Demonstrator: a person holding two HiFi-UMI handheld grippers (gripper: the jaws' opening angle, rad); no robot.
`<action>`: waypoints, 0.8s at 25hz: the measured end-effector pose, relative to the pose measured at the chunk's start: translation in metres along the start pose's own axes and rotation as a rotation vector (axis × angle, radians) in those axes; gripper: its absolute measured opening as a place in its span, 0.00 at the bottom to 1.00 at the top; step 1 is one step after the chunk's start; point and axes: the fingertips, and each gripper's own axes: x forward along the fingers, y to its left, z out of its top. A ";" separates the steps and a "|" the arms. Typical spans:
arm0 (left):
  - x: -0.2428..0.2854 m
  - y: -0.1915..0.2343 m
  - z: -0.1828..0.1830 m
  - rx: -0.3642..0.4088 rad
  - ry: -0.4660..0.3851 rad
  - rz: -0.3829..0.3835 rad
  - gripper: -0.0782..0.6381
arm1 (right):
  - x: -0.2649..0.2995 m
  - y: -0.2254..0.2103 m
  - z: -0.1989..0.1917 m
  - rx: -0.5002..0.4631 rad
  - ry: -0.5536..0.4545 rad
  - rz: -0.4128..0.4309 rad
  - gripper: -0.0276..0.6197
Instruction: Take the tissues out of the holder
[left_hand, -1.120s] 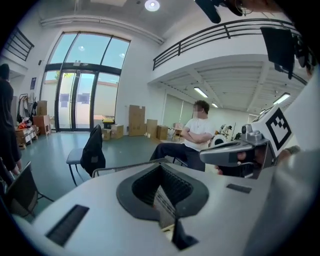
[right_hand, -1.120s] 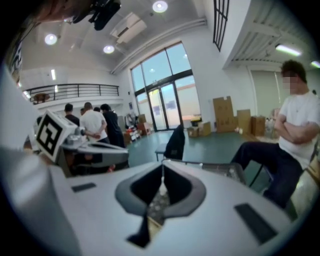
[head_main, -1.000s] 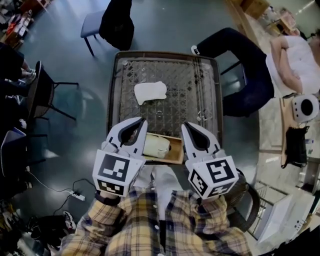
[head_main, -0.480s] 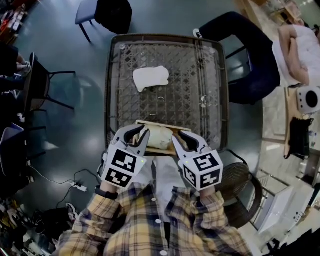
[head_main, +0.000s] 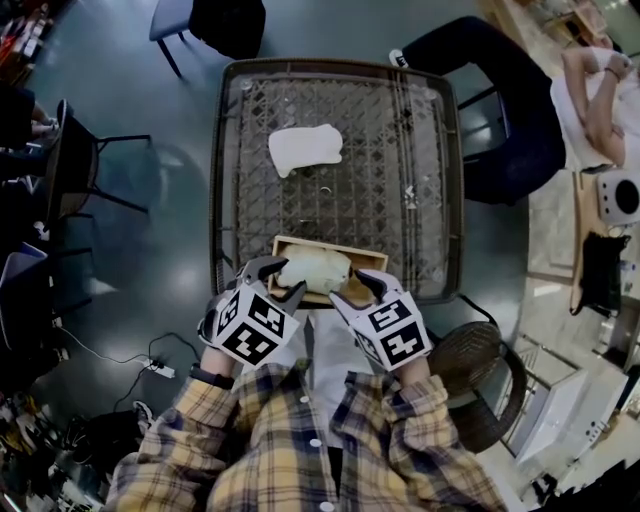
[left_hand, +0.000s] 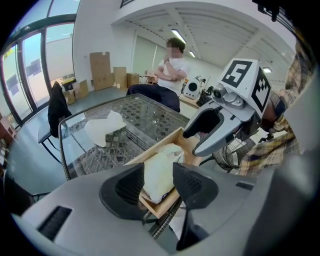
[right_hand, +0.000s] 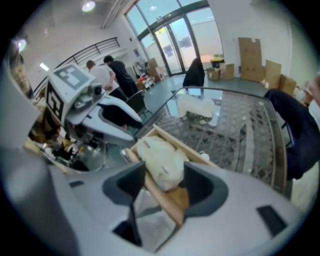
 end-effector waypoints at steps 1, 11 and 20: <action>0.003 0.000 -0.003 0.018 0.016 -0.005 0.35 | 0.003 -0.001 -0.002 -0.021 0.018 -0.003 0.39; 0.035 0.001 -0.018 0.281 0.149 -0.045 0.35 | 0.031 -0.007 -0.014 -0.256 0.187 0.031 0.40; 0.050 -0.006 -0.035 0.426 0.228 -0.101 0.35 | 0.049 -0.006 -0.028 -0.481 0.287 0.054 0.40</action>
